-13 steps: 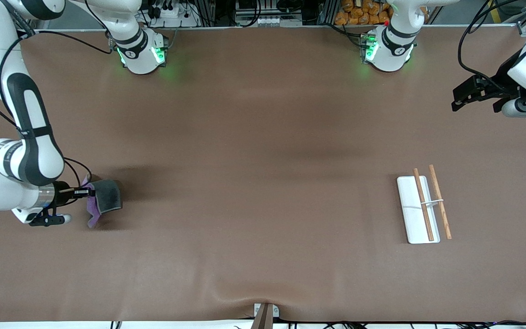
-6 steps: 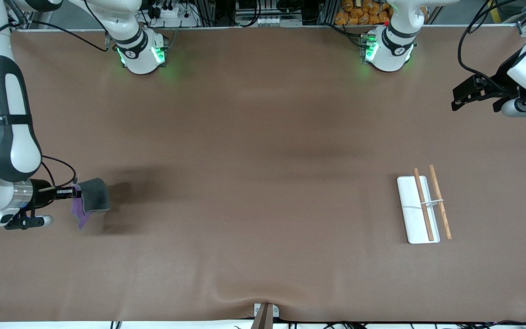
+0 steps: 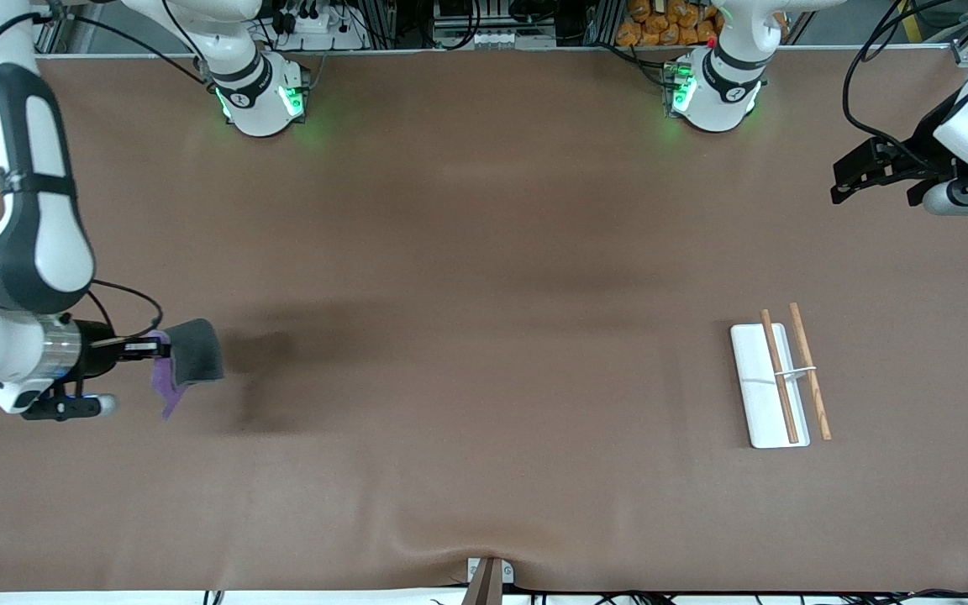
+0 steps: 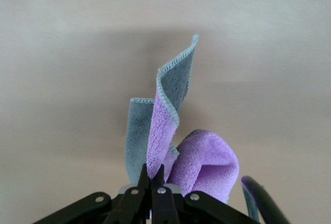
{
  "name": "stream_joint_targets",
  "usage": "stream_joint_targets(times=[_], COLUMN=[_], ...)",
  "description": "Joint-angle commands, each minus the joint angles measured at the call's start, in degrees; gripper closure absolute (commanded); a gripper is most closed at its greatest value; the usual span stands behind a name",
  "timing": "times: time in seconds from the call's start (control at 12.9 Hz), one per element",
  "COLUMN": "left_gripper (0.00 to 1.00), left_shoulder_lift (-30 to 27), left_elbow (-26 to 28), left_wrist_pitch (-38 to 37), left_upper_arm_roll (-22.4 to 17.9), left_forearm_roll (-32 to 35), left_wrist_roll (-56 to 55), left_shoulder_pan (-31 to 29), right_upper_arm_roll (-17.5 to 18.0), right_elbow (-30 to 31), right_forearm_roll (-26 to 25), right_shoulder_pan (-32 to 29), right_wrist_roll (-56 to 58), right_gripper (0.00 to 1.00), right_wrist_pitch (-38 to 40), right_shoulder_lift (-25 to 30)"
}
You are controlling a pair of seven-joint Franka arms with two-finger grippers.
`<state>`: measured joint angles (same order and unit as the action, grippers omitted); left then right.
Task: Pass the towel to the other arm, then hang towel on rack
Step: 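Lift the towel and carry it toward the table middle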
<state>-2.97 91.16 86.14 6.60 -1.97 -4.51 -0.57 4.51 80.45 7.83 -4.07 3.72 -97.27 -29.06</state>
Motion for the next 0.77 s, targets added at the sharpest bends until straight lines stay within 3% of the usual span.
stream_joint_targets(times=[0.0,0.23,0.54,0.7], left_gripper=[0.0,0.0,0.0,0.0], left_shoulder_lift=[-0.8,-0.6,1.4,3.5], left_elbow=[-0.3,-0.3,-0.2,-0.1], left_wrist_pitch=[-1.0,-1.0,1.2,4.4], left_upper_arm_roll=[-0.1,-0.3,-0.2,-0.2], left_forearm_roll=[-1.1,-1.2,-1.7,-1.8], left_wrist_roll=[0.2,0.2,0.0,-0.1], left_shoulder_pan=[-0.4,-0.7,-2.0,-1.9], right_upper_arm_roll=[0.9,3.4,11.6,11.7], right_elbow=[-1.4,-2.6,-2.8,-2.8], right_forearm_roll=[3.8,10.9,10.9,10.6], right_shoulder_pan=[2.1,2.4,3.4,7.0], right_wrist_roll=[-2.8,-2.7,-2.1,-2.1], right_gripper=[1.0,1.0,1.0,1.0], right_wrist_pitch=[1.5,1.4,-3.2,-5.2], right_shoulder_lift=[1.1,1.6,1.6,1.6])
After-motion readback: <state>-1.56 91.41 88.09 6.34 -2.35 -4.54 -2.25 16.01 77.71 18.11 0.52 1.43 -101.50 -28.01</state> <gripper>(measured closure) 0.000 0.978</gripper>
